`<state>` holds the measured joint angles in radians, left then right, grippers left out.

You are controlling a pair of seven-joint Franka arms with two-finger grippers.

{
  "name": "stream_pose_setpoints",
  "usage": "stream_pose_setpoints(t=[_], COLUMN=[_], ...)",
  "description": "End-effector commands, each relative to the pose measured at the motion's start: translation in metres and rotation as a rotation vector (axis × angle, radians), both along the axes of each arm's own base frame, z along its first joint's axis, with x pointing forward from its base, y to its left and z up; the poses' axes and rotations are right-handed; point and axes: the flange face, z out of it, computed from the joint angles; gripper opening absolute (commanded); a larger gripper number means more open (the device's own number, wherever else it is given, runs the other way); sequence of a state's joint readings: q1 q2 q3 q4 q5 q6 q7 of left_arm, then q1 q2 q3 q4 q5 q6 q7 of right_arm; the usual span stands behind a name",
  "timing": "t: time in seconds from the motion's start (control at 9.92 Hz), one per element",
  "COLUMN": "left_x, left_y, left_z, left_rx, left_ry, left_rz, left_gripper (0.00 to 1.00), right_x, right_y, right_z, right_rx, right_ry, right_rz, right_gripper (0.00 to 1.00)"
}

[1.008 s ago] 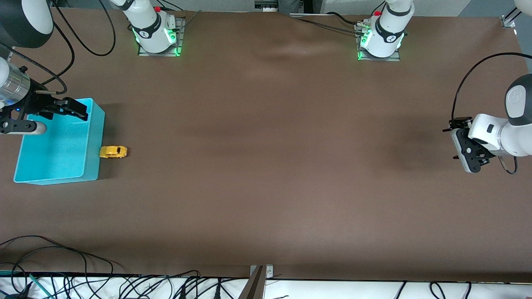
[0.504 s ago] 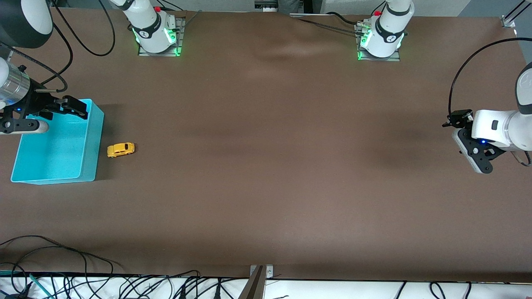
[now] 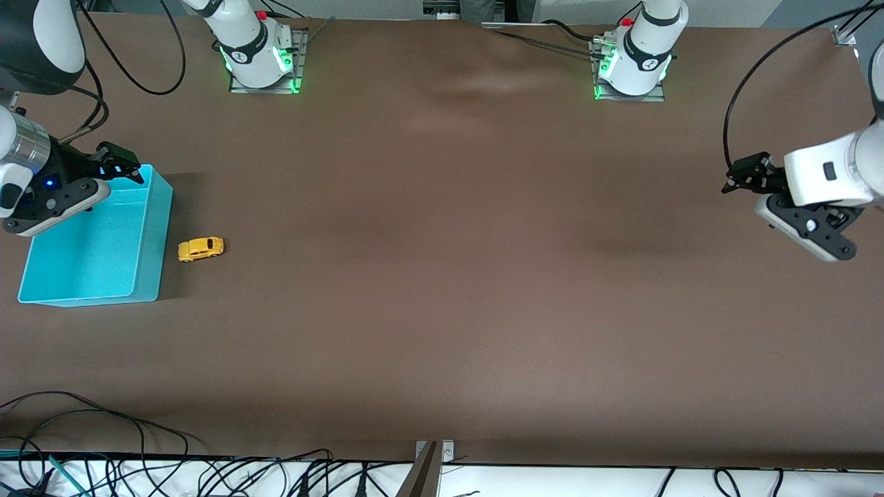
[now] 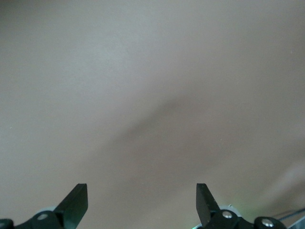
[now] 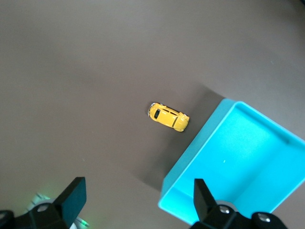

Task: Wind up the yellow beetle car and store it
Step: 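Move the open right gripper down over the car beside the bin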

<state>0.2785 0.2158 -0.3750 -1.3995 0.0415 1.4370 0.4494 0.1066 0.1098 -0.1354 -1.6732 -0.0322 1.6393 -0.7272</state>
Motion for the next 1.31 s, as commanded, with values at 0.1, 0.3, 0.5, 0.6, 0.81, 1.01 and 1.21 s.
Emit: stream_pose_setpoints(t=[0.1,0.3,0.5,0.6,0.81,1.01,1.21], left_x=[-0.018,-0.045,-0.048,-0.051,-0.05,-0.057,-0.059], left_y=[-0.018,-0.033,-0.042,-0.035,-0.019,-0.02,-0.037], left_z=[0.021,0.021,0.02,0.018,0.022,0.029,0.031], left_rx=[0.051,0.024,0.042,0.042,0.039,0.04,0.048], left_ry=[-0.089,-0.106,-0.101,-0.092,-0.098,-0.102,-0.104], left_rz=[0.107,0.306,0.407,0.424,0.457,0.455,0.42], left_gripper=[1.0,1.0,1.0,1.0,1.0,1.0,1.0], right_x=[-0.005,-0.011,-0.012,-0.008,-0.001,0.003,-0.001], right_y=[-0.011,-0.018,-0.026,-0.036,-0.038,-0.039,-0.038], right_z=[-0.069,-0.113,-0.148,-0.171,-0.215,-0.242,-0.257], right_rx=[0.065,0.087,0.075,0.073,0.072,0.069,0.067], right_ry=[-0.009,-0.013,-0.055,-0.042,-0.012,-0.02,-0.023], right_rz=[0.461,0.682,0.821,0.84,0.845,0.913,0.928], right_gripper=[1.0,1.0,1.0,1.0,1.0,1.0,1.0])
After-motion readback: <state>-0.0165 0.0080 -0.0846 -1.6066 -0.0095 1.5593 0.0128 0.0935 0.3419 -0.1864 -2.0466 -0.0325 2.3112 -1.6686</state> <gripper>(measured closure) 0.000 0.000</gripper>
